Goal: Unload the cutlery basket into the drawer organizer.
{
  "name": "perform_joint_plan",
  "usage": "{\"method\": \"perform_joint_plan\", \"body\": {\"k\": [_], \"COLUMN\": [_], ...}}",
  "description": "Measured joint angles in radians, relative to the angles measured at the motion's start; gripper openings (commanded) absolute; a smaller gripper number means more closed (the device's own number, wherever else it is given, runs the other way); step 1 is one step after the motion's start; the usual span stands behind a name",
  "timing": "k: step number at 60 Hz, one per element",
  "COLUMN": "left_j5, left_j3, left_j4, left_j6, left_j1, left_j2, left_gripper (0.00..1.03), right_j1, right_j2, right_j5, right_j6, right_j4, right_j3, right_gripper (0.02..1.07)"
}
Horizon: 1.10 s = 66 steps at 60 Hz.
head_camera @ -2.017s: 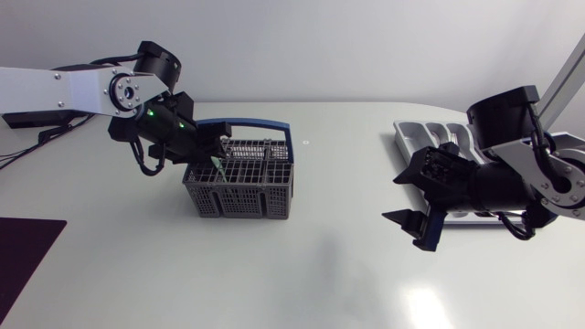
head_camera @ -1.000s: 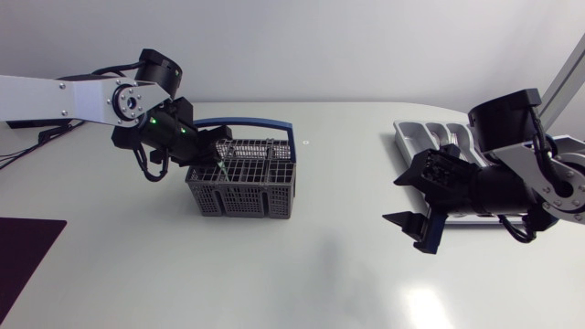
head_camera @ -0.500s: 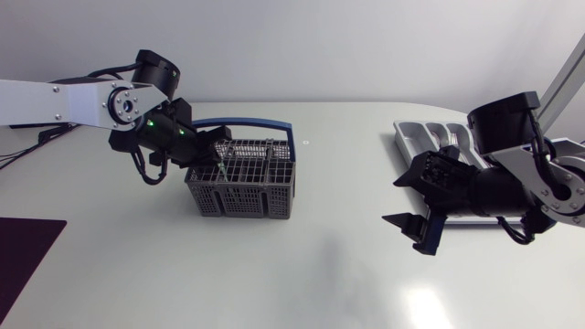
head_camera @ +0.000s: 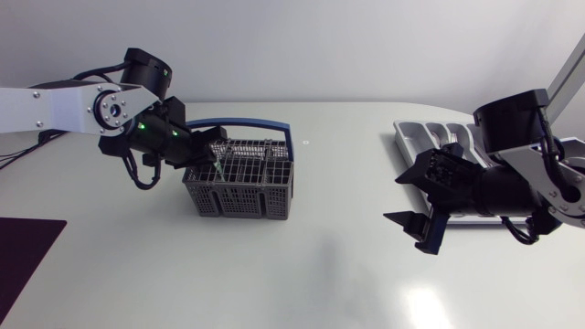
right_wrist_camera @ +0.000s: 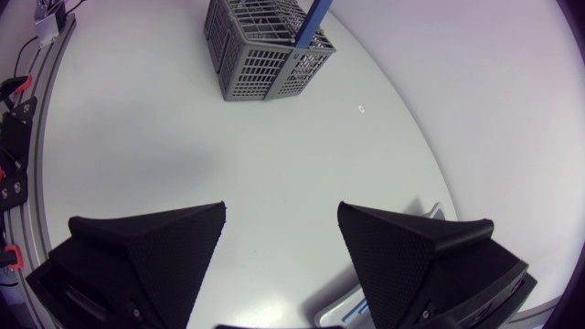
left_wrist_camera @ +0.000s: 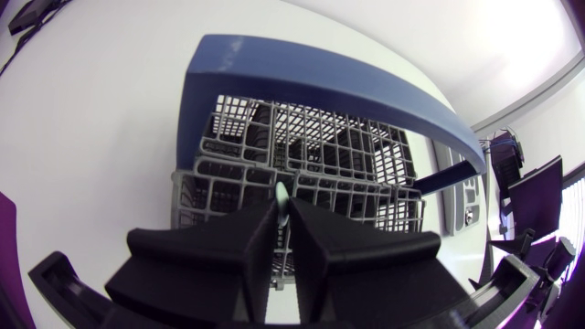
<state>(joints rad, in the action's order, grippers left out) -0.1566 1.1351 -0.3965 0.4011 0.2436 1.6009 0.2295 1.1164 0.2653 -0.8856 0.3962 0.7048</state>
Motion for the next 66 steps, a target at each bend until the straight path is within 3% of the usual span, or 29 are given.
{"method": "perform_joint_plan", "body": {"k": [30, 66], "left_j5": [0.095, 0.114], "left_j3": [-0.049, -0.064], "left_j4": [0.052, 0.066], "left_j6": [-0.001, -0.001], "left_j1": [0.035, 0.053], "left_j2": [-0.072, -0.111], "left_gripper": [0.13, 0.14], "right_j1": [0.008, 0.011], "right_j2": [-0.001, -0.024], "right_j5": [0.0, 0.0], "right_j6": [0.0, 0.0], "right_j4": [0.0, 0.0], "right_j3": [0.0, -0.005], "right_gripper": [0.9, 0.9]}}
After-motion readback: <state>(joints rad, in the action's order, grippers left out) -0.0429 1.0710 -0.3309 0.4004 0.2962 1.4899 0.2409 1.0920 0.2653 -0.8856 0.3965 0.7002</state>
